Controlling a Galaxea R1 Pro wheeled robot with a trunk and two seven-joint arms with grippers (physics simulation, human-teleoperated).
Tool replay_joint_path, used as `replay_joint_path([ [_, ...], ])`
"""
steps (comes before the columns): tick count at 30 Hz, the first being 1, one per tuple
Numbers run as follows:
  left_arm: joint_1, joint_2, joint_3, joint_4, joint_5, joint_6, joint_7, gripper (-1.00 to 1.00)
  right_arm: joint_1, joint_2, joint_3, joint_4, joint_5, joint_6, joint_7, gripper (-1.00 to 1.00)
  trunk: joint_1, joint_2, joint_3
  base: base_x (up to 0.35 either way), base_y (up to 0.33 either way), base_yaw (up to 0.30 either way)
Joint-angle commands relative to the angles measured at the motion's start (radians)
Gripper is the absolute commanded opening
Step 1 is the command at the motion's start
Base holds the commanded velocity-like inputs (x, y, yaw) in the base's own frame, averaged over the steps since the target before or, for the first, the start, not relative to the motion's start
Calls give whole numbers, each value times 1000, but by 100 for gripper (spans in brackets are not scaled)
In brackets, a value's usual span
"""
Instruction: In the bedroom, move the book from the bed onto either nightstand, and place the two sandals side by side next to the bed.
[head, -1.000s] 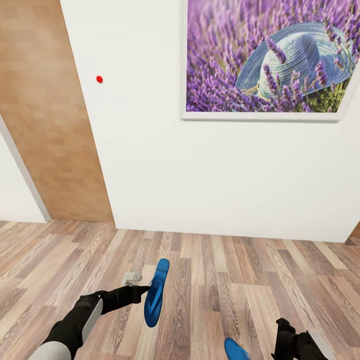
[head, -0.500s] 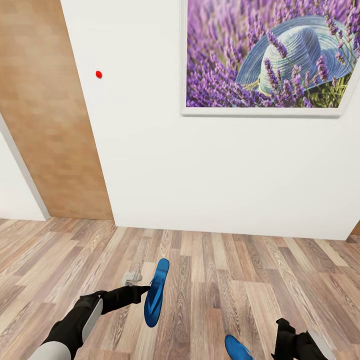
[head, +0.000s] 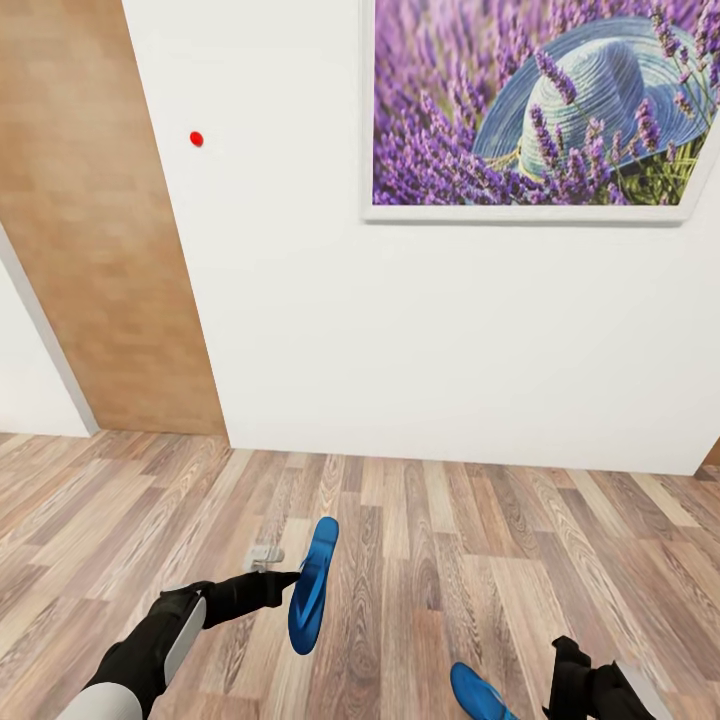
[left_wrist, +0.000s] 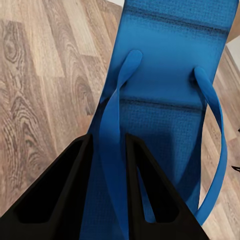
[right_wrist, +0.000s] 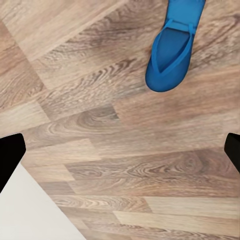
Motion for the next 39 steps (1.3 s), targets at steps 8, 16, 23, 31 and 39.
replay_joint_path([
  [8,-1,0,1,0,6,7,2,-100,-1,0,-4,-2,-2,5,-5,100,31,-57,-26,0,0,0],
  [16,-1,-7,1,1,6,7,2,-100,-1,0,-4,-1,-2,5,-5,100,61,-113,-51,0,0,0],
  [23,-1,-8,1,1,6,7,2,-100,-1,0,-4,-2,-2,4,-5,100,88,-162,-73,0,0,0],
  [31,-1,-8,1,1,6,7,2,-100,-1,0,-4,-1,-2,5,-5,100,119,-218,-98,0,0,0],
  [39,-1,-8,1,1,6,7,2,-100,-1,1,-4,-1,-2,4,-5,100,149,-274,-123,0,0,0],
])
